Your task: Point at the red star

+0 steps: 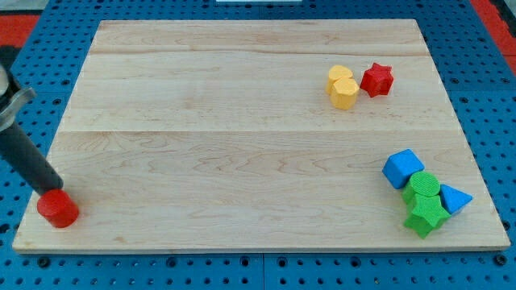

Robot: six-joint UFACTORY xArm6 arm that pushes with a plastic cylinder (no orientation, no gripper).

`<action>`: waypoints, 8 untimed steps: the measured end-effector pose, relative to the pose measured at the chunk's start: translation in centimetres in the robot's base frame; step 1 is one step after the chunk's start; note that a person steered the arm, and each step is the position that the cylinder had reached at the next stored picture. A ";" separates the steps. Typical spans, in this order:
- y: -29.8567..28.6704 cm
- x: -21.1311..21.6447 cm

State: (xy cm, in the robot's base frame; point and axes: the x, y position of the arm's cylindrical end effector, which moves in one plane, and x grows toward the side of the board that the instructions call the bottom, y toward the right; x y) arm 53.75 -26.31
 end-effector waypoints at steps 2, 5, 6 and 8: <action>8.8 -0.2; 22.6 -5.0; 27.0 -6.6; 35.4 -8.1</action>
State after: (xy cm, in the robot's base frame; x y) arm 45.68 9.10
